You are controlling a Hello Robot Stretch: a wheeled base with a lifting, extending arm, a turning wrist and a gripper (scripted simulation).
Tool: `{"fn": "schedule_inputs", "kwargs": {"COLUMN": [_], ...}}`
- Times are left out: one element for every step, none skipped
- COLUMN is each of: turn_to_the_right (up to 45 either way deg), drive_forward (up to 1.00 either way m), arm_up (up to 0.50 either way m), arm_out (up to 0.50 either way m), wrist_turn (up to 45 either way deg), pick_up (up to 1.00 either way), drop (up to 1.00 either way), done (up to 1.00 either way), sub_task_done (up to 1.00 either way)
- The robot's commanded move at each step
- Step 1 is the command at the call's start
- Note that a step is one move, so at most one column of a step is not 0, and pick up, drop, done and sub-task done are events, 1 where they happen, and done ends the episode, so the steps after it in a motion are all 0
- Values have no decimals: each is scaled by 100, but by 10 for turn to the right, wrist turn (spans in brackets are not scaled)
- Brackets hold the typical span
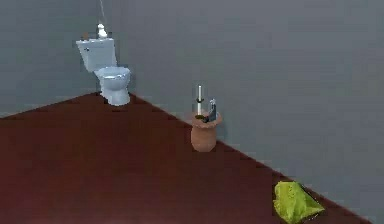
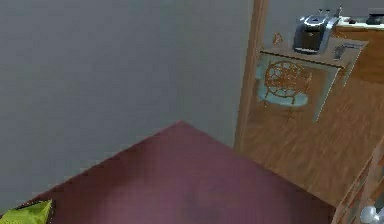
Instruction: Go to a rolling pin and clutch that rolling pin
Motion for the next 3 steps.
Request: {"fn": "schedule_inputs", "kwargs": {"turn_to_the_right": [390, 0, 450], "drive_forward": [0, 10, 0], "arm_up": [0, 0, 0], "arm_out": [0, 0, 0], "wrist_turn": [0, 0, 0], "pick_up": [0, 0, 0], "drop": [0, 0, 0], "done": [0, 0, 0], "sub_task_done": [0, 0, 0]}}
